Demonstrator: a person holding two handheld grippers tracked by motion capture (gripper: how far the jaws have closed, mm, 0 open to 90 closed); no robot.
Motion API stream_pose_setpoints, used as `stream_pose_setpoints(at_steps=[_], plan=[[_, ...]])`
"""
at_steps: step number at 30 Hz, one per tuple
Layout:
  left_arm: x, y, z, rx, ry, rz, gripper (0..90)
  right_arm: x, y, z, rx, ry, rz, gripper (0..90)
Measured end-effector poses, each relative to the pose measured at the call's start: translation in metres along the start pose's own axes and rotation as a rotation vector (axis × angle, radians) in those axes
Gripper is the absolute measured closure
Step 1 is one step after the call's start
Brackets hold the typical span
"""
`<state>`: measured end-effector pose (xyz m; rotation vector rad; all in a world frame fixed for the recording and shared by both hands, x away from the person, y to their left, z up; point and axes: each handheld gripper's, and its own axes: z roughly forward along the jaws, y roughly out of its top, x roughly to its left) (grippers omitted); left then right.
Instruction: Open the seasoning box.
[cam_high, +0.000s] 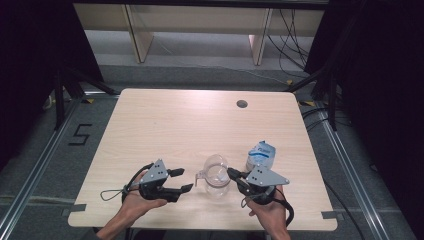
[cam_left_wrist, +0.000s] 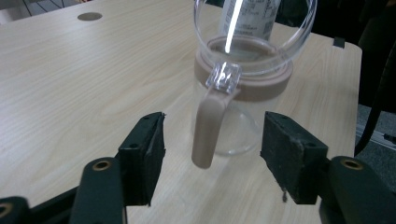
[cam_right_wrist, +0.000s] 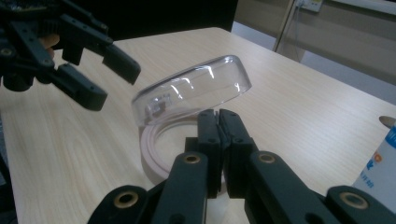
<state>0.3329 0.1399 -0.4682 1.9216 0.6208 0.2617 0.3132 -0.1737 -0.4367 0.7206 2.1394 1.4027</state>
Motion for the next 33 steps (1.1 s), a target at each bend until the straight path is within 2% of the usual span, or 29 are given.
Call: stream_pose_setpoints(at_steps=[3, 4, 5, 6, 9, 10, 11, 14, 15, 16, 17, 18, 27, 28, 29, 30, 31, 33], plan=[[-0.001, -0.006, -0.005, 0.019, 0.016, -0.004, 33.5, 0.002, 0.004, 0.0, -0.004, 0.005, -0.022, 88.1], [-0.002, -0.008, -0.006, 0.028, 0.029, -0.014, 32.4, 0.002, 0.006, 0.001, -0.009, 0.004, -0.033, 88.1], [-0.003, -0.01, -0.007, 0.028, 0.038, -0.037, 31.6, 0.004, 0.007, 0.001, -0.011, 0.0, -0.019, 88.1], [-0.002, -0.011, -0.007, 0.032, 0.04, -0.019, 31.1, 0.003, 0.009, 0.002, -0.02, 0.006, -0.053, 87.9], [-0.001, -0.015, -0.007, 0.031, 0.039, -0.025, 30.1, 0.008, 0.014, 0.002, -0.008, 0.017, -0.047, 87.6], [-0.001, -0.016, -0.007, 0.04, 0.051, -0.025, 29.8, 0.009, 0.015, 0.003, -0.009, 0.018, -0.056, 87.6], [0.0, -0.018, -0.006, 0.052, 0.062, -0.008, 29.3, 0.011, 0.016, 0.004, -0.022, 0.01, -0.057, 87.6], [0.0, -0.021, -0.006, 0.061, 0.066, -0.012, 28.7, 0.013, 0.02, 0.005, -0.023, 0.019, -0.062, 87.5], [0.0, -0.021, -0.006, 0.06, 0.067, -0.019, 28.5, 0.012, 0.021, 0.006, -0.028, 0.02, -0.094, 87.6], [0.001, -0.022, -0.006, 0.064, 0.062, 0.008, 28.4, 0.015, 0.021, 0.006, -0.023, 0.027, -0.066, 87.6], [0.001, -0.022, -0.006, 0.064, 0.062, 0.008, 28.3, 0.015, 0.022, 0.007, -0.02, 0.034, -0.072, 87.6], [0.0, -0.024, -0.006, 0.062, 0.067, -0.015, 28.2, 0.016, 0.022, 0.008, -0.025, 0.033, -0.072, 87.5], [0.004, -0.027, -0.006, 0.075, 0.066, 0.005, 27.8, 0.028, 0.025, 0.016, -0.032, 0.074, -0.083, 87.0], [0.003, -0.027, -0.005, 0.068, 0.065, -0.006, 27.8, 0.03, 0.025, 0.018, -0.034, 0.081, -0.087, 86.4], [0.001, -0.028, -0.005, 0.067, 0.067, -0.038, 27.8, 0.031, 0.025, 0.018, -0.031, 0.093, -0.087, 86.2], [0.001, -0.028, -0.005, 0.067, 0.067, -0.038, 27.7, 0.031, 0.025, 0.018, -0.031, 0.093, -0.087, 86.2], [0.002, -0.028, -0.005, 0.072, 0.077, -0.017, 27.7, 0.032, 0.025, 0.017, -0.032, 0.093, -0.087, 85.9], [0.002, -0.029, -0.005, 0.073, 0.079, -0.017, 27.7, 0.032, 0.025, 0.017, -0.037, 0.087, -0.082, 85.7]])
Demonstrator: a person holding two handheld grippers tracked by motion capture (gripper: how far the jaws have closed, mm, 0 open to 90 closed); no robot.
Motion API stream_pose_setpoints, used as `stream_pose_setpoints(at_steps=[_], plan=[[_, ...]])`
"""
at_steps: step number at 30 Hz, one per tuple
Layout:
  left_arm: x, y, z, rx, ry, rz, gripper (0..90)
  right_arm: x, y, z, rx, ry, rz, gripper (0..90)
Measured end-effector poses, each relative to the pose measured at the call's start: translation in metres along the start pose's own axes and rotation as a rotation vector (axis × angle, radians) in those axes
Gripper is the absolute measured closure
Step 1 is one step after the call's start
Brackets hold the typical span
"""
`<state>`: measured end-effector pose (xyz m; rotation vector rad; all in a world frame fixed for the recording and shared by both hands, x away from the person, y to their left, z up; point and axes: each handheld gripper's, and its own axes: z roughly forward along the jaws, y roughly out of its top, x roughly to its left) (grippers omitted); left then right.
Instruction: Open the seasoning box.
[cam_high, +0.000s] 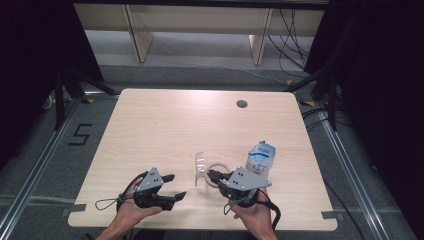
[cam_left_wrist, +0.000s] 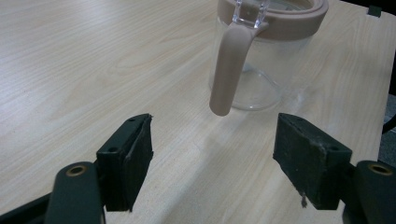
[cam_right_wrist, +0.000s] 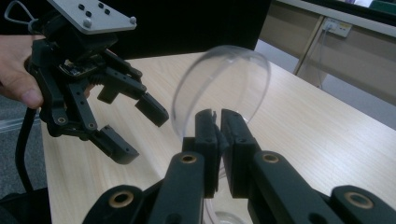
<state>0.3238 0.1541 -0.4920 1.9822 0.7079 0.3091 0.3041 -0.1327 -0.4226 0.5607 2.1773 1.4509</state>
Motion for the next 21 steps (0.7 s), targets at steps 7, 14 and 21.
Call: stream_pose_setpoints(at_steps=[7, 14, 21], plan=[[0.0, -0.001, 0.001, 0.013, -0.012, 0.01, 27.2, -0.005, -0.004, -0.012, -0.014, -0.004, 0.023, 72.8], [-0.001, -0.002, 0.002, 0.0, -0.011, -0.004, 26.4, -0.016, -0.02, -0.039, -0.026, -0.061, 0.038, 56.5], [-0.002, -0.002, 0.001, -0.006, -0.005, -0.024, 26.3, -0.014, -0.033, -0.058, -0.029, -0.12, 0.072, 48.7]])
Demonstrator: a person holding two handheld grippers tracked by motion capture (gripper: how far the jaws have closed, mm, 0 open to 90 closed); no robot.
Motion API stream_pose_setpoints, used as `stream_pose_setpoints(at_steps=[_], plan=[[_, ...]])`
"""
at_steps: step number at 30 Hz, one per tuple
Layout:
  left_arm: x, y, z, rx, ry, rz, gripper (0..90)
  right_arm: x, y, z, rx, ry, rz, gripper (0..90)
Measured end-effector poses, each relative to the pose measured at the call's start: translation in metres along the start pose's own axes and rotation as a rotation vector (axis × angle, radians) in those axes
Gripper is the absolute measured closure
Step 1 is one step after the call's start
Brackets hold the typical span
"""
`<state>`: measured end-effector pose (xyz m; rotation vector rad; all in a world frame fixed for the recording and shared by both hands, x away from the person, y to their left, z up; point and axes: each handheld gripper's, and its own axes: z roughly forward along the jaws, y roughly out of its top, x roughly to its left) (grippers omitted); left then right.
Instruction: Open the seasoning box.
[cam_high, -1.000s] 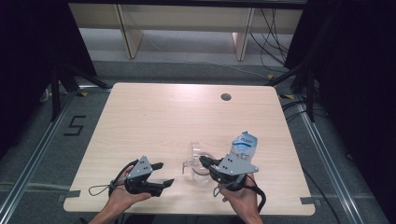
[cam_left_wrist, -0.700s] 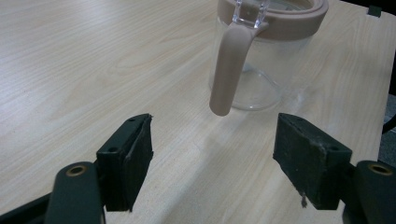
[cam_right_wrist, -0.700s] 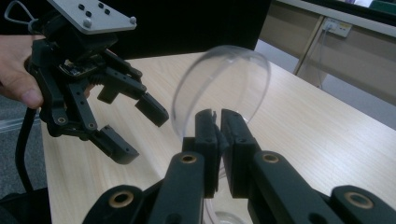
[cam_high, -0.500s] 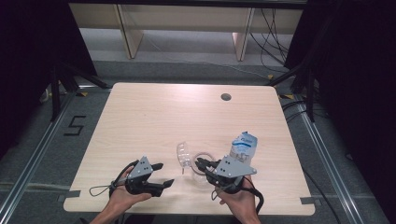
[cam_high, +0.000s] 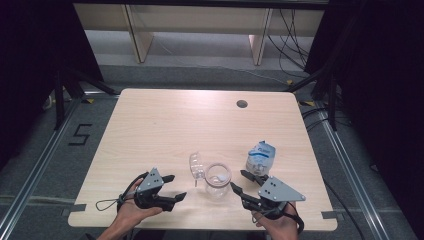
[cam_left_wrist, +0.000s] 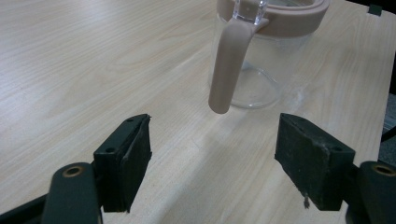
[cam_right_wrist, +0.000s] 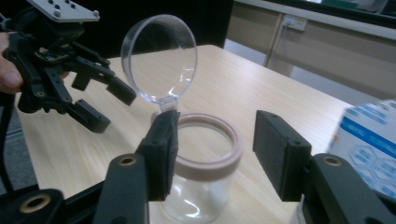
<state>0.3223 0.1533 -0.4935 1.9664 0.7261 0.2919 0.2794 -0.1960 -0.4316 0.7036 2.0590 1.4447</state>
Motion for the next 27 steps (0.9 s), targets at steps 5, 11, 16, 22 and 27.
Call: stream_pose_setpoints(at_steps=[5, 11, 16, 22, 27], plan=[[0.001, 0.0, 0.0, -0.003, -0.01, 0.018, 25.8, -0.005, -0.008, -0.011, 0.006, -0.055, 0.034, 41.9], [0.001, 0.0, 0.0, -0.001, -0.015, 0.021, 25.5, -0.015, -0.02, -0.019, 0.016, -0.105, 0.112, 31.4], [0.001, 0.0, 0.001, 0.006, -0.012, 0.019, 24.3, -0.024, -0.026, -0.026, 0.034, -0.172, 0.142, 21.8], [0.001, 0.0, 0.001, -0.001, -0.012, 0.007, 21.4, -0.036, -0.037, -0.031, 0.02, -0.212, 0.188, 15.9], [0.002, 0.0, 0.002, 0.0, -0.017, 0.002, 18.4, -0.042, -0.04, -0.034, -0.001, -0.221, 0.201, 15.8]])
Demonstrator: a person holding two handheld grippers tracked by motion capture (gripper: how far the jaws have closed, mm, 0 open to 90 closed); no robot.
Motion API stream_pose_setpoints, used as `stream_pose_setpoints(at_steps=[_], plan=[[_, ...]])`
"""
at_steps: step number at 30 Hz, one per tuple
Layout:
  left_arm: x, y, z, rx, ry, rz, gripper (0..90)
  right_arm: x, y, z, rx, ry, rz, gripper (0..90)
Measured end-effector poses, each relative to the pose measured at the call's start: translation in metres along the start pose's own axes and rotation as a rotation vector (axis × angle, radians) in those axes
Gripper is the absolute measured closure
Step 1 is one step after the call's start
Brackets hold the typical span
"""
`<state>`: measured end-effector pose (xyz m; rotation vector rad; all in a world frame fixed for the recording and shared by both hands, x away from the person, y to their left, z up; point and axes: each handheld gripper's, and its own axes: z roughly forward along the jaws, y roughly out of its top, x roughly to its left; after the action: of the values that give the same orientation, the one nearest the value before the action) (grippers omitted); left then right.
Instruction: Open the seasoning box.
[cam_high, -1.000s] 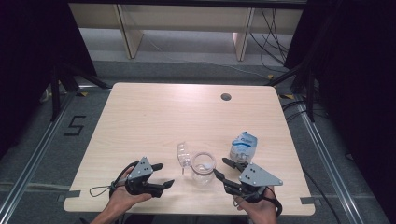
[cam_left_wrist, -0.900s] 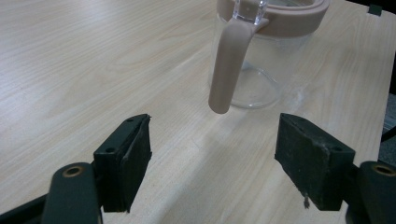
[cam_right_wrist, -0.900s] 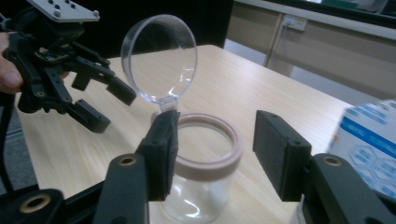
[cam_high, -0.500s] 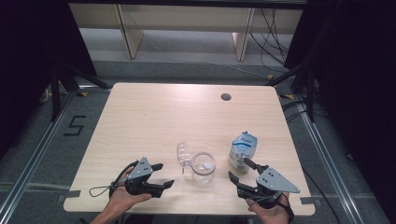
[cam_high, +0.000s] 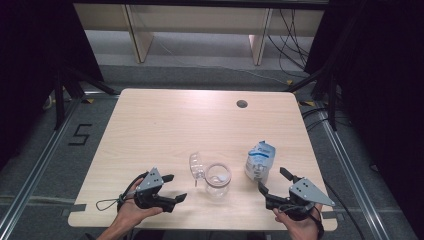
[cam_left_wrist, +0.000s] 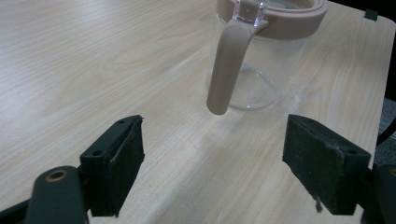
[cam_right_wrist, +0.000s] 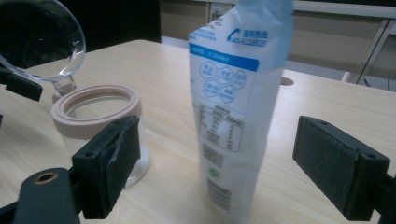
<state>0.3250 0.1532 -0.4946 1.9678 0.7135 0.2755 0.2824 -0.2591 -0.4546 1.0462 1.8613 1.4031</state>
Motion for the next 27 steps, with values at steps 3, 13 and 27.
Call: stream_pose_setpoints(at_steps=[3, 13, 27], plan=[[0.0, 0.0, 0.0, -0.004, 0.007, -0.004, 16.1, -0.003, -0.003, 0.0, 0.007, -0.017, 0.019, 15.9], [-0.001, 0.0, 0.0, -0.011, 0.015, -0.028, 16.0, -0.015, -0.009, 0.016, 0.018, 0.004, -0.016, 16.0], [0.001, 0.002, 0.001, -0.02, 0.005, -0.022, 16.0, -0.021, -0.014, 0.045, 0.054, 0.031, -0.058, 16.6]])
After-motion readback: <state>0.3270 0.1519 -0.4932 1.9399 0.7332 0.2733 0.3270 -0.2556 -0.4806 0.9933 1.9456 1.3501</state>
